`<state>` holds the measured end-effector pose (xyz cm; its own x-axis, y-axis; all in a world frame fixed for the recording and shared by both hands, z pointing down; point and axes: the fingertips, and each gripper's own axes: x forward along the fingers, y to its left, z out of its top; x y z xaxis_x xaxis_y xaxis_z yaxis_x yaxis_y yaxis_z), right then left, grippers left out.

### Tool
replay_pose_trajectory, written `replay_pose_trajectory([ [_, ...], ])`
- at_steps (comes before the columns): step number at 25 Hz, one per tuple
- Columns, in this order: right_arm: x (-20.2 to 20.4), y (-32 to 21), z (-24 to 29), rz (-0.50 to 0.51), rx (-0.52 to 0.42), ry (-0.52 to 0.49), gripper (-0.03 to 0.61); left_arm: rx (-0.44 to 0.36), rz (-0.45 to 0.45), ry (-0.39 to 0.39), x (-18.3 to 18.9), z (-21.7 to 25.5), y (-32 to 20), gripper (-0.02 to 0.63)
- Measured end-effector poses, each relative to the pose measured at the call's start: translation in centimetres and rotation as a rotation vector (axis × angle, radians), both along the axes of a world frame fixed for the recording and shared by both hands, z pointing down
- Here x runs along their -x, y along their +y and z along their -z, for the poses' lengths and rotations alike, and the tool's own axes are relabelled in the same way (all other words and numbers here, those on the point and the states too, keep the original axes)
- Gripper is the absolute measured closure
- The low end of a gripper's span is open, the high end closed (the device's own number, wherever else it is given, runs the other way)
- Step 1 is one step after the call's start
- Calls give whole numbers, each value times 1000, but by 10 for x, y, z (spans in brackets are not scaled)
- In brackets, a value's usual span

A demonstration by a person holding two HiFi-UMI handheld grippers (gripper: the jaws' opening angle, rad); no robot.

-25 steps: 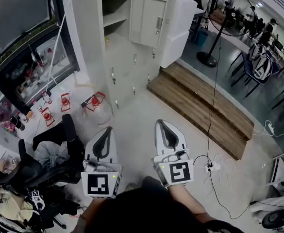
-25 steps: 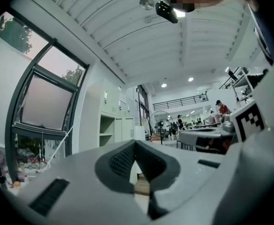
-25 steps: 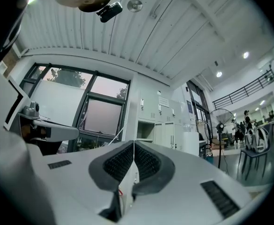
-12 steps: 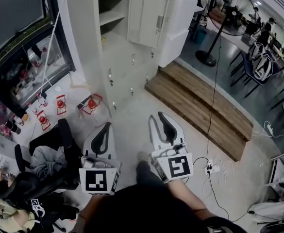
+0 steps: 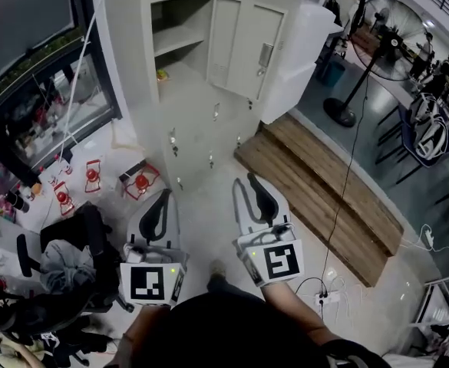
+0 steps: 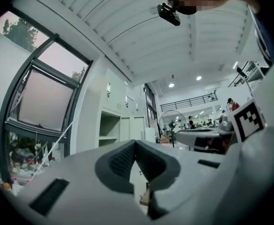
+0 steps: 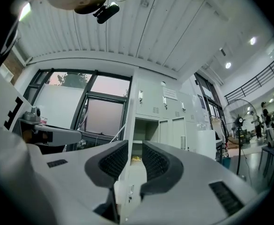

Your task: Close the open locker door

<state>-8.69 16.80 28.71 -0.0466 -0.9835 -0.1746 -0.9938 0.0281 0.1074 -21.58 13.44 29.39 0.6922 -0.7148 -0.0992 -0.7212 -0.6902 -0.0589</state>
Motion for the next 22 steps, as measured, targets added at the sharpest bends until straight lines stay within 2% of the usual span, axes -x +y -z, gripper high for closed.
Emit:
replay_pose_trajectory([
  [12, -86, -83, -2, 61, -1, -10, 491, -15, 50, -9, -87, 0, -75, 612],
  [22, -118, -111, -15, 59, 29, -36, 491, 13, 49, -25, -120, -9, -104, 612],
])
